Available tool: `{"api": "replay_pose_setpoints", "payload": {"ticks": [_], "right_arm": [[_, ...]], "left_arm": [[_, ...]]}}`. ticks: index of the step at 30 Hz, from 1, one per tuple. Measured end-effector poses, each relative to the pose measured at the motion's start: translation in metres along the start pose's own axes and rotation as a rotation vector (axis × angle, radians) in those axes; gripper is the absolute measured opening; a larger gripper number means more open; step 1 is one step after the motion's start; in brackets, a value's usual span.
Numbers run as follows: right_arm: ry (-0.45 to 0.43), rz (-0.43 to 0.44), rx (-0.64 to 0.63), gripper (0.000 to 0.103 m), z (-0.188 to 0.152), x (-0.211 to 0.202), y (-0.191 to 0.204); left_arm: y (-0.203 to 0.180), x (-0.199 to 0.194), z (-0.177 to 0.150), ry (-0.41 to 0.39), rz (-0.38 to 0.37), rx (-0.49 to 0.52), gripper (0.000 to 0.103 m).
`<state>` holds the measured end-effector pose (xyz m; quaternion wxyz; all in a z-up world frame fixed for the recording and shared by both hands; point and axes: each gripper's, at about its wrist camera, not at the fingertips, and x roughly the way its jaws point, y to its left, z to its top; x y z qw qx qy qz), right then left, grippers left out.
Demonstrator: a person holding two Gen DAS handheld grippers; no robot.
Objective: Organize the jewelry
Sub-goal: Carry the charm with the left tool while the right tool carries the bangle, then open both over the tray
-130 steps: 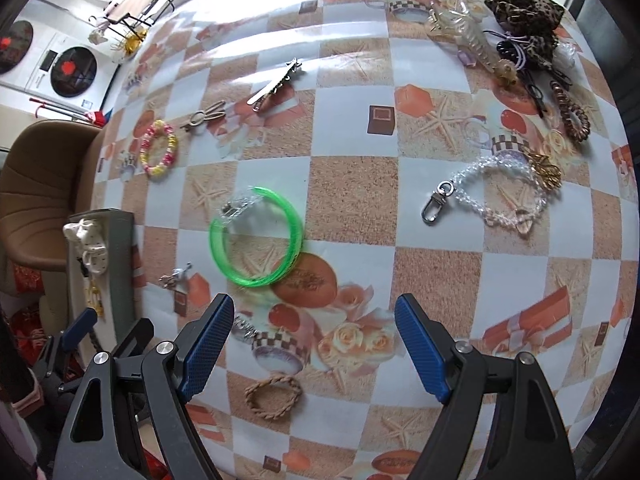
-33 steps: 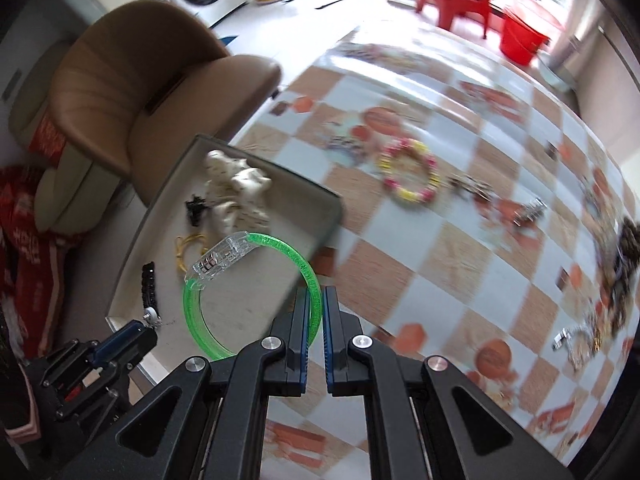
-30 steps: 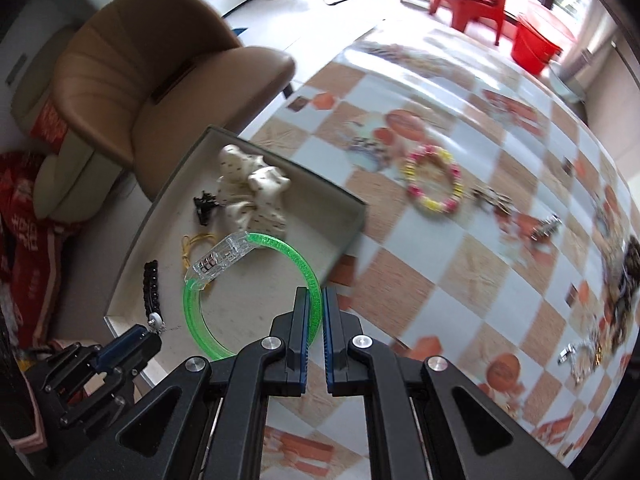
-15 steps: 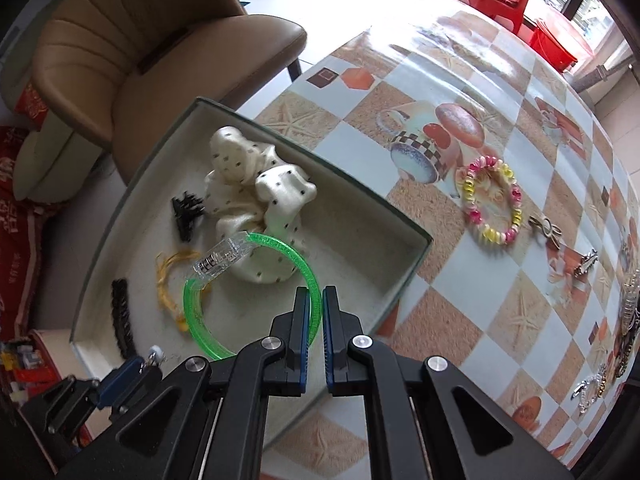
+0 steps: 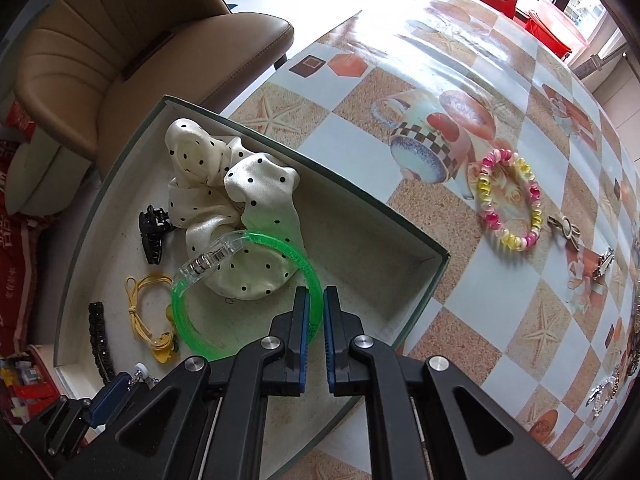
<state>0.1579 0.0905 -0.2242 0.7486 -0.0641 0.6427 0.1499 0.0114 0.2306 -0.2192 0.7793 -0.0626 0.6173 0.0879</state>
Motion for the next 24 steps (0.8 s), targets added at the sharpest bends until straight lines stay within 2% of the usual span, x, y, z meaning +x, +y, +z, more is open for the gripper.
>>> {"api": "replay_pose_setpoints", "payload": {"ticks": [7, 9, 11, 13, 21, 22, 24], "right_arm": [[0.003, 0.018, 0.001, 0.009, -0.004, -0.002, 0.003], [-0.011, 0.027, 0.003, 0.014, -0.005, -0.007, 0.001], [-0.024, 0.036, 0.006, 0.03, -0.004, -0.012, 0.001], [-0.038, 0.045, 0.009, 0.038, -0.004, -0.019, 0.001], [-0.07, 0.082, 0.028, 0.043, -0.009, -0.047, -0.008], [-0.072, 0.085, 0.031, 0.043, -0.011, -0.049, -0.007], [-0.074, 0.093, 0.038, 0.043, -0.015, -0.056, -0.01]], "left_arm": [[-0.001, -0.003, 0.002, 0.009, 0.023, 0.0, 0.016], [-0.001, -0.003, 0.003, 0.009, 0.031, -0.005, 0.016], [-0.002, -0.005, 0.003, 0.01, 0.036, -0.005, 0.016], [-0.001, -0.006, 0.004, 0.01, 0.044, -0.001, 0.016], [-0.006, -0.011, 0.007, 0.005, 0.051, 0.005, 0.016], [-0.007, -0.012, 0.008, 0.007, 0.051, 0.004, 0.021], [-0.006, -0.017, 0.007, -0.01, 0.061, -0.014, 0.091]]}}
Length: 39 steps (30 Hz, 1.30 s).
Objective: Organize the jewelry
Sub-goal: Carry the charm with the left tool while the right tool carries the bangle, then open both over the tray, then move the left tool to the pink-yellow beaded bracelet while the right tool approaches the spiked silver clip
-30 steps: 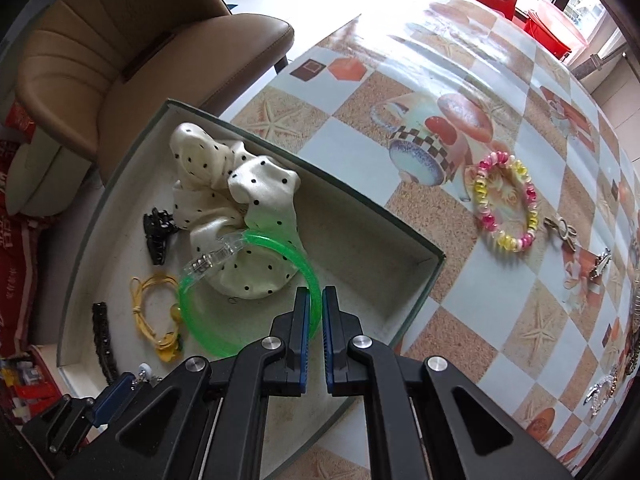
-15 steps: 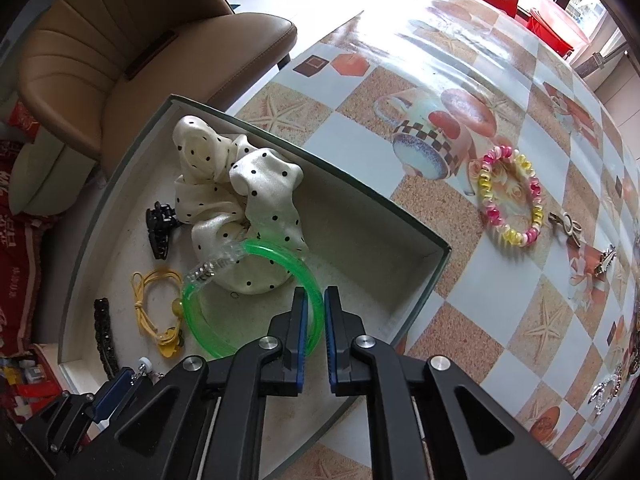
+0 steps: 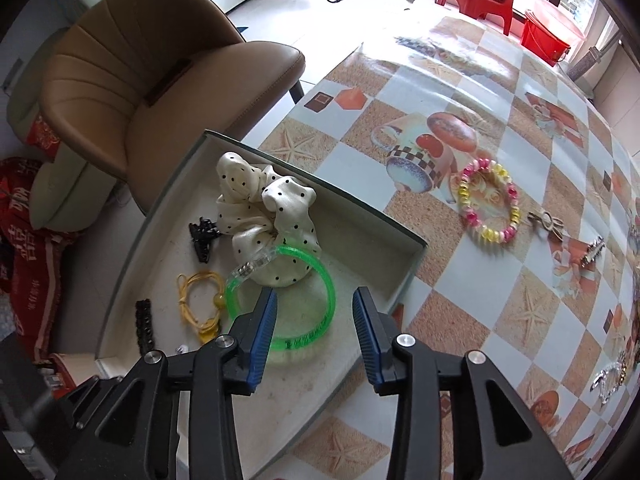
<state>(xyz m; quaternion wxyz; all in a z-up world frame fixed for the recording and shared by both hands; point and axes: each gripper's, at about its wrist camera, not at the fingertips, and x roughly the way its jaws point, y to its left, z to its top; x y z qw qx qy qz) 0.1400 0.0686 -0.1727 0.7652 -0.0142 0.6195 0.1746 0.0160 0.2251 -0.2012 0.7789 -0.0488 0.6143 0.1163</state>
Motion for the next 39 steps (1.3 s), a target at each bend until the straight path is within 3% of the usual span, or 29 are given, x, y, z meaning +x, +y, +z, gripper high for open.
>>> {"api": "replay_pose_setpoints", "payload": {"ticks": [2, 10, 12, 17, 22, 27, 39], "right_arm": [[-0.002, 0.007, 0.008, 0.043, -0.006, -0.008, -0.003], [0.012, 0.014, 0.05, 0.043, -0.029, -0.028, -0.014], [0.02, 0.019, 0.061, 0.045, -0.035, -0.032, -0.017], [0.03, 0.027, 0.095, 0.056, -0.05, -0.041, -0.029], [0.036, 0.041, 0.133, 0.057, -0.062, -0.051, -0.042], [0.026, 0.069, 0.166, 0.08, -0.075, -0.063, -0.056], [0.017, 0.049, 0.333, 0.086, -0.11, -0.08, -0.126]], "left_arm": [[0.002, -0.01, 0.001, -0.046, 0.007, -0.014, 0.095], [-0.002, -0.021, 0.006, -0.042, 0.009, 0.007, 0.096], [-0.003, -0.024, 0.007, -0.041, 0.011, 0.012, 0.103], [-0.01, -0.031, 0.006, -0.043, 0.013, 0.035, 0.103], [-0.021, -0.036, 0.006, -0.03, 0.026, 0.062, 0.103], [-0.033, -0.041, 0.004, -0.027, 0.021, 0.079, 0.103], [-0.093, -0.054, 0.006, -0.023, -0.039, 0.209, 0.103]]}}
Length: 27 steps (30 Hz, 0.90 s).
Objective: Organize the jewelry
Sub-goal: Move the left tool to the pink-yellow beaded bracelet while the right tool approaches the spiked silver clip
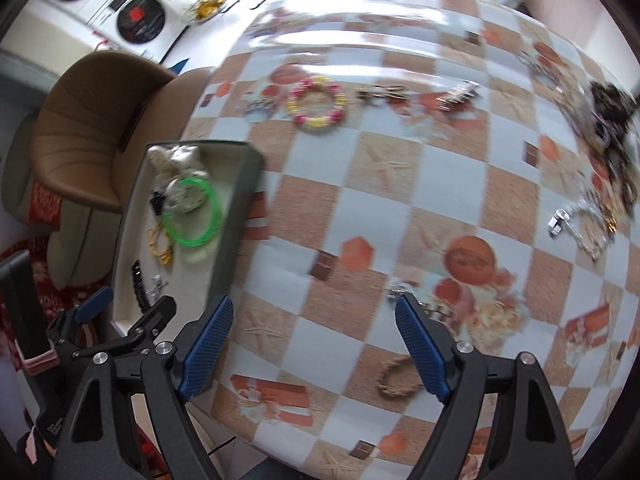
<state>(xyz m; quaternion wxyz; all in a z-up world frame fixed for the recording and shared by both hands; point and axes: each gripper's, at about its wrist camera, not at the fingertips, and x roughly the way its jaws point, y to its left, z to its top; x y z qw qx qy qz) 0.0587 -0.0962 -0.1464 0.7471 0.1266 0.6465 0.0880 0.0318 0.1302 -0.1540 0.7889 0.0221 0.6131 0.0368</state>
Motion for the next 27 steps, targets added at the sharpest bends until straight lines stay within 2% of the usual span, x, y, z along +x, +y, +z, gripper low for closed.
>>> {"api": "replay_pose_setpoints", "payload": {"ticks": [1, 2, 4, 10, 17, 27], "right_arm": [[-0.005, -0.002, 0.016, 0.088, 0.0, -0.002, -0.008], [-0.011, -0.005, 0.027, 0.096, 0.0, -0.003, -0.014], [-0.026, -0.009, 0.04, 0.103, 0.0, -0.006, -0.023], [-0.025, -0.031, 0.085, 0.103, 0.013, -0.011, -0.052], [-0.031, -0.038, 0.18, 0.103, 0.048, -0.013, -0.088], [-0.06, -0.053, 0.28, 0.103, 0.108, 0.006, -0.12]], "left_arm": [[-0.006, -0.002, 0.003, -0.005, -0.006, 0.011, 0.103], [-0.012, -0.004, 0.006, -0.01, -0.013, 0.021, 0.103], [-0.022, -0.007, 0.012, -0.022, -0.02, 0.04, 0.103], [-0.051, -0.012, 0.042, -0.055, -0.053, 0.077, 0.103], [-0.076, -0.008, 0.091, -0.088, -0.082, 0.084, 0.103], [-0.09, 0.041, 0.162, -0.065, -0.05, 0.052, 0.103]]}}
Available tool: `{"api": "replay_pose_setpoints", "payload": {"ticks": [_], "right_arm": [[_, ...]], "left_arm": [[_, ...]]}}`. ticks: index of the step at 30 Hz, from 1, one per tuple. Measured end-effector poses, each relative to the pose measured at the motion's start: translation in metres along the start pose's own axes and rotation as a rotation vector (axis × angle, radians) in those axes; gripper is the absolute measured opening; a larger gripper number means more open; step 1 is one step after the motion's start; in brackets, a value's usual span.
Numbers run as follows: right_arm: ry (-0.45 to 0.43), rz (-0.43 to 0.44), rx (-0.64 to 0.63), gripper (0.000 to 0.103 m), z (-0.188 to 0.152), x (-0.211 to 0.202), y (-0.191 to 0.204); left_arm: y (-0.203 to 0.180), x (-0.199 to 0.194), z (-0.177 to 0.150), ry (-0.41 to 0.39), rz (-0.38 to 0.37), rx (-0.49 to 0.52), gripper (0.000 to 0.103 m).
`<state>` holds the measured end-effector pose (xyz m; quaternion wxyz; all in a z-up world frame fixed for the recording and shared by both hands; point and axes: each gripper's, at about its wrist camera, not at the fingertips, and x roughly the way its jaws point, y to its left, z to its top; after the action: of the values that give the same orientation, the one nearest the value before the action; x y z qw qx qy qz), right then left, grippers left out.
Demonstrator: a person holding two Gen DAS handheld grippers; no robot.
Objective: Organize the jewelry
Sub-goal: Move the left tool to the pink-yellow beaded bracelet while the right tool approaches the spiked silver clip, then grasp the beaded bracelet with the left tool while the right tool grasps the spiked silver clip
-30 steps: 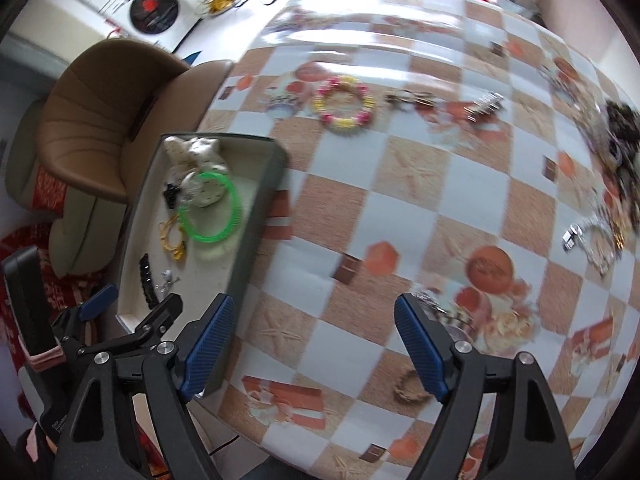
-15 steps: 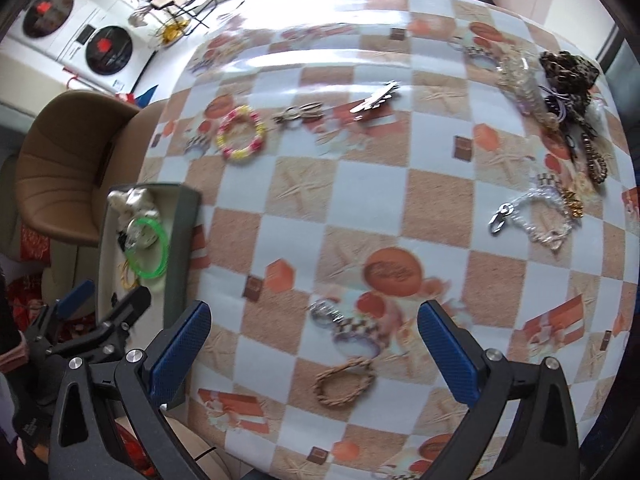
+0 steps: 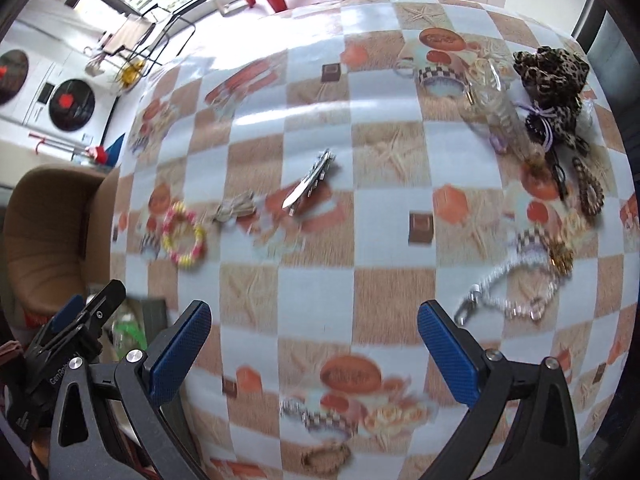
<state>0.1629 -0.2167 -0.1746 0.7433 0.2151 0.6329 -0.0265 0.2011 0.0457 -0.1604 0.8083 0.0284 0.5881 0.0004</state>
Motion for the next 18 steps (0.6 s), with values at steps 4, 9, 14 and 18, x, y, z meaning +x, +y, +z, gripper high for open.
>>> {"api": "replay_pose_setpoints", "payload": {"ticks": [4, 9, 14, 18], "right_arm": [[-0.001, -0.026, 0.004, 0.098, 0.018, 0.019, 0.002], [-0.007, -0.048, 0.011, 0.091, 0.033, 0.04, 0.003], [-0.03, -0.085, 0.003, 0.087, 0.045, 0.058, 0.006], [-0.027, -0.108, 0.01, 0.081, 0.048, 0.072, 0.01]], "left_arm": [[-0.003, 0.027, 0.014, 0.034, 0.011, -0.014, 0.101], [-0.009, 0.056, 0.025, 0.065, 0.027, -0.008, 0.098], [-0.011, 0.081, 0.028, 0.108, 0.041, -0.012, 0.089], [-0.016, 0.091, 0.027, 0.119, 0.048, 0.002, 0.089]]}}
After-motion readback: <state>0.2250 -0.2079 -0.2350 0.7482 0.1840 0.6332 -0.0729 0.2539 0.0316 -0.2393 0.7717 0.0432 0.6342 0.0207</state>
